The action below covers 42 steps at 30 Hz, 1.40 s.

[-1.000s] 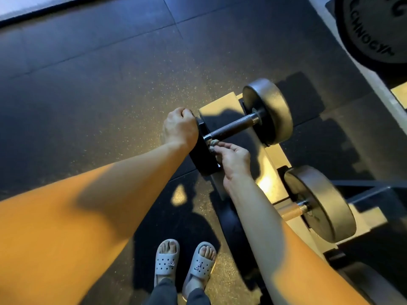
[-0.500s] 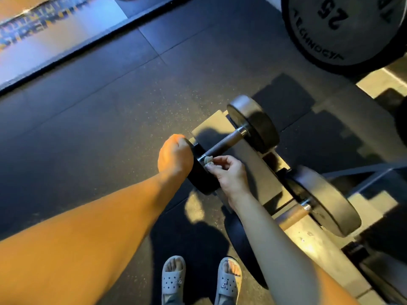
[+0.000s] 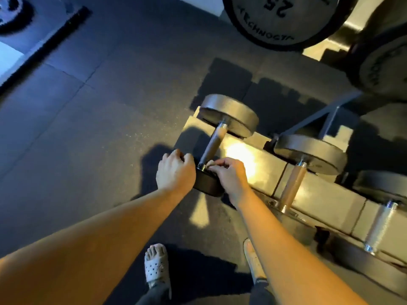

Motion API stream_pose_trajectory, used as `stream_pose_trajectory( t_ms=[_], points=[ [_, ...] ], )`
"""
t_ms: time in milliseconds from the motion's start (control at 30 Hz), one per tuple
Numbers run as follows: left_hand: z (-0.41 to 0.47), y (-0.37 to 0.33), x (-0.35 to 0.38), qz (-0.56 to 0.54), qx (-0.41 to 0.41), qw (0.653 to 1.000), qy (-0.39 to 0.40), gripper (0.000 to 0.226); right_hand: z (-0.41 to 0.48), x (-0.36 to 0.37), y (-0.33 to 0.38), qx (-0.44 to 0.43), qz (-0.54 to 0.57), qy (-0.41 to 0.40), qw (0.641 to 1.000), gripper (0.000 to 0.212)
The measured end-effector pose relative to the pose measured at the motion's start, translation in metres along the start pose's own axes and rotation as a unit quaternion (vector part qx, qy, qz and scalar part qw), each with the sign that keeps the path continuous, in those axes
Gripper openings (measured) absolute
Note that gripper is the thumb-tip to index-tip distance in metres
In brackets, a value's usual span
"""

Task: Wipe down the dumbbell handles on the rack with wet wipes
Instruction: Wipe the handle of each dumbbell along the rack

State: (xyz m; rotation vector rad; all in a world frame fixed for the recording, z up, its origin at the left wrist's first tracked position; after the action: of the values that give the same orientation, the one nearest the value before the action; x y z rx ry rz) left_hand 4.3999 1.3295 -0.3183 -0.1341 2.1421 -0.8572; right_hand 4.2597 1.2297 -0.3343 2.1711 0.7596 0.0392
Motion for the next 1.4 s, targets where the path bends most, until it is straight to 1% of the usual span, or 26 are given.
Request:
stream_pose_trajectory(
  t_ms=[67, 167, 267, 300, 333, 400, 467, 533, 567, 633, 700, 800, 867, 900, 967, 1000, 1033, 1067, 1100, 1133, 1200, 1233, 1267, 1300, 1367, 1400],
  points=[
    [0.0, -0.001, 0.0, -0.025, -0.007, 1.0, 0.016, 0.055, -0.009, 0.005, -0.001, 0.006, 0.012, -0.021, 1.0, 0.012],
    [-0.001, -0.005, -0.002, -0.009, -0.025, 0.999, 0.042, 0.043, -0.013, 0.002, -0.003, 0.004, 0.006, -0.046, 0.999, 0.015],
    [0.005, -0.006, -0.002, -0.059, -0.11, 0.991, 0.047, 0.051, -0.008, -0.002, -0.004, 0.019, -0.002, -0.046, 0.999, 0.013],
    [0.008, -0.005, -0.001, -0.081, -0.13, 0.987, 0.042, 0.051, -0.005, 0.0, -0.004, 0.027, -0.019, -0.045, 0.998, 0.011],
    [0.01, -0.006, 0.0, -0.095, -0.134, 0.986, 0.042, 0.045, -0.004, 0.002, -0.003, 0.028, -0.03, -0.047, 0.998, 0.009],
    [0.012, -0.009, 0.0, -0.089, -0.089, 0.991, 0.039, 0.034, -0.002, 0.003, 0.006, 0.01, -0.027, -0.068, 0.997, 0.008],
    [0.01, -0.013, -0.003, -0.07, -0.032, 0.996, 0.036, 0.035, 0.004, -0.006, 0.02, -0.006, 0.032, -0.119, 0.992, 0.009],
    [0.012, -0.014, -0.003, -0.064, -0.014, 0.997, 0.035, 0.035, 0.015, -0.016, 0.035, -0.032, 0.086, -0.168, 0.981, 0.008],
    [0.013, -0.014, -0.003, -0.064, -0.015, 0.997, 0.035, 0.035, 0.02, -0.018, 0.041, -0.047, 0.083, -0.183, 0.979, 0.008],
    [0.014, -0.014, -0.003, -0.062, -0.02, 0.997, 0.034, 0.036, 0.021, -0.009, 0.044, -0.065, 0.04, -0.175, 0.982, 0.011],
    [0.013, -0.015, -0.003, -0.063, -0.016, 0.997, 0.035, 0.036, 0.012, 0.003, 0.033, -0.067, -0.024, -0.142, 0.987, 0.011],
    [0.012, -0.016, -0.003, -0.059, -0.016, 0.997, 0.039, 0.036, 0.002, 0.014, 0.012, -0.022, -0.123, -0.074, 0.989, 0.011],
    [0.011, -0.016, -0.004, -0.064, -0.019, 0.997, 0.039, 0.037, 0.005, 0.009, 0.016, -0.004, -0.152, -0.057, 0.987, 0.014],
    [0.011, -0.017, -0.005, -0.064, -0.019, 0.997, 0.04, 0.037, 0.007, 0.004, 0.025, -0.013, -0.141, -0.071, 0.987, 0.012],
    [0.012, -0.017, -0.005, -0.063, -0.017, 0.997, 0.044, 0.038, 0.01, -0.01, 0.043, -0.049, -0.057, -0.132, 0.988, 0.006],
    [0.012, -0.017, -0.005, -0.063, -0.018, 0.997, 0.045, 0.038, 0.013, -0.013, 0.047, -0.059, -0.015, -0.149, 0.987, 0.006],
    [0.012, -0.017, -0.006, -0.061, -0.018, 0.997, 0.043, 0.038, 0.013, -0.011, 0.047, -0.06, 0.001, -0.147, 0.987, 0.006],
    [0.011, -0.018, -0.007, -0.058, -0.018, 0.997, 0.042, 0.038, 0.012, -0.005, 0.044, -0.056, -0.012, -0.127, 0.99, 0.006],
    [0.011, -0.019, -0.008, -0.057, -0.019, 0.997, 0.04, 0.038, 0.01, 0.003, 0.037, -0.047, -0.055, -0.105, 0.992, 0.008],
    [0.01, -0.019, -0.008, -0.059, -0.019, 0.997, 0.04, 0.038, 0.008, 0.01, 0.028, -0.033, -0.107, -0.083, 0.99, 0.015],
    [0.009, -0.019, -0.008, -0.066, -0.022, 0.997, 0.041, 0.039, 0.004, 0.017, 0.02, -0.003, -0.203, -0.046, 0.978, 0.027],
    [0.009, -0.019, -0.008, -0.067, -0.023, 0.997, 0.041, 0.04, 0.004, 0.015, 0.023, 0.002, -0.227, -0.041, 0.973, 0.028],
    [0.009, -0.02, -0.008, -0.067, -0.021, 0.997, 0.042, 0.04, 0.007, 0.012, 0.029, -0.004, -0.224, -0.046, 0.974, 0.025],
    [0.01, -0.019, -0.007, -0.066, -0.019, 0.997, 0.044, 0.04, 0.01, 0.006, 0.036, -0.015, -0.192, -0.065, 0.979, 0.018],
    [0.011, -0.018, -0.008, -0.069, -0.018, 0.997, 0.04, 0.039, 0.015, -0.005, 0.049, -0.032, -0.074, -0.119, 0.99, 0.005],
    [0.011, -0.018, -0.008, -0.076, -0.019, 0.996, 0.037, 0.039, 0.015, -0.008, 0.049, -0.031, -0.022, -0.138, 0.99, 0.009]
  ],
)
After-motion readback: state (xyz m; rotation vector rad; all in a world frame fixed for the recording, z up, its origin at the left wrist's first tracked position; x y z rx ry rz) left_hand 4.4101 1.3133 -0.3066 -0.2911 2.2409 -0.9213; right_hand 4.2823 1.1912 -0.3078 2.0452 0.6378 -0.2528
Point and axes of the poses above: each hand's wrist, its own z-axis towards the middle knuckle, its own x-axis out of the palm, y = z × x, the point moved 6 cm from there along z, towards the middle knuckle, and after that the axes turned 3 degrees about x, right-handed, at the moved point
